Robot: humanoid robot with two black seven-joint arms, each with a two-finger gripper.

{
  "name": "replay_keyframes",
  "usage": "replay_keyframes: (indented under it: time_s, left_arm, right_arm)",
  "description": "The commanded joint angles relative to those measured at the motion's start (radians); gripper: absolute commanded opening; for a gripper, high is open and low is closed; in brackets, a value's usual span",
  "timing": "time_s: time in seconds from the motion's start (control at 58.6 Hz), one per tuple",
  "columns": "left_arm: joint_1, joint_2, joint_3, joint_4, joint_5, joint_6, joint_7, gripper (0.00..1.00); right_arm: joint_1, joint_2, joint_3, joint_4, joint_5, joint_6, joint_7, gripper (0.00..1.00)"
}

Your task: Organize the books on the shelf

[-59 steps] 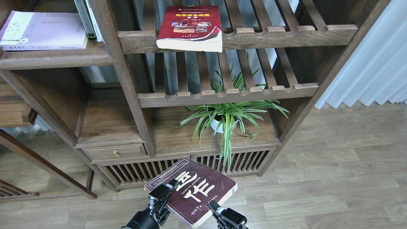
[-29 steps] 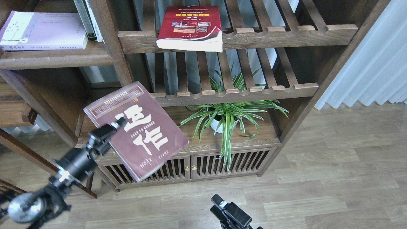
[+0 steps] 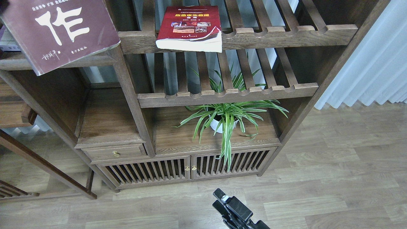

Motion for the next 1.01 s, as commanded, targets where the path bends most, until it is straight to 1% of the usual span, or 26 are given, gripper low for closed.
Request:
replay_keyframes:
  time_s: [0.0,0.188,0.359,0.41,0.546,0.666,0.751,0.82,0.888,0.905,0.99]
  left_arm:
    - [-0.001,0.042,-0.023,0.035,-0.006,0.0,0.009,0.02]
    - [0.001,0.103,-0.052,0.117,-0.024,0.0,0.008,0.02]
    - [-0.021,0.077,-0.063,0.156,-0.01,0.0,0.012,0.02]
    - [-0.045,0.072,-0.064,0.17,0.005,0.0,0.02,0.02]
    - [-0.102,0.059,-0.078,0.213,0.078,0.0,0.02,0.02]
    - [-0.186,0.005,-0.055,0.228,0.163,0.0,0.02,0.03]
    - [-0.217,-0.02,-0.044,0.234,0.195,0.0,0.02,0.03]
    - [-0.264,-0.043,-0.029,0.251,0.226,0.0,0.02,0.04]
    - [-0.32,-0.072,0.005,0.283,0.255,0.0,0.02,0.04]
    - [-0.387,-0.117,0.041,0.324,0.29,0.0,0.022,0.03]
    - [-0.471,-0.156,0.063,0.384,0.362,0.0,0.02,0.03]
  right_arm:
    - [-0.002,0.0,0.009,0.002,0.001,0.0,0.003,0.83]
    - [-0.005,-0.002,0.012,0.002,0.001,0.0,0.008,0.83]
    - [-0.002,0.0,0.012,0.003,0.001,0.0,0.008,0.83]
    - [0.0,0.0,0.012,0.003,0.001,0.0,0.008,0.83]
    - [0.001,0.009,0.012,0.003,0.001,0.0,0.008,0.83]
    - [0.018,0.017,0.019,0.003,0.001,0.0,0.008,0.83]
    - [0.023,0.024,0.023,0.003,0.001,0.0,0.008,0.83]
    - [0.024,0.027,0.025,0.005,0.001,0.0,0.008,0.83]
    - [0.024,0.029,0.025,0.003,0.001,0.0,0.008,0.83]
    - [0.024,0.029,0.025,0.005,0.001,0.0,0.008,0.83]
    - [0.024,0.029,0.026,0.005,0.001,0.0,0.009,0.83]
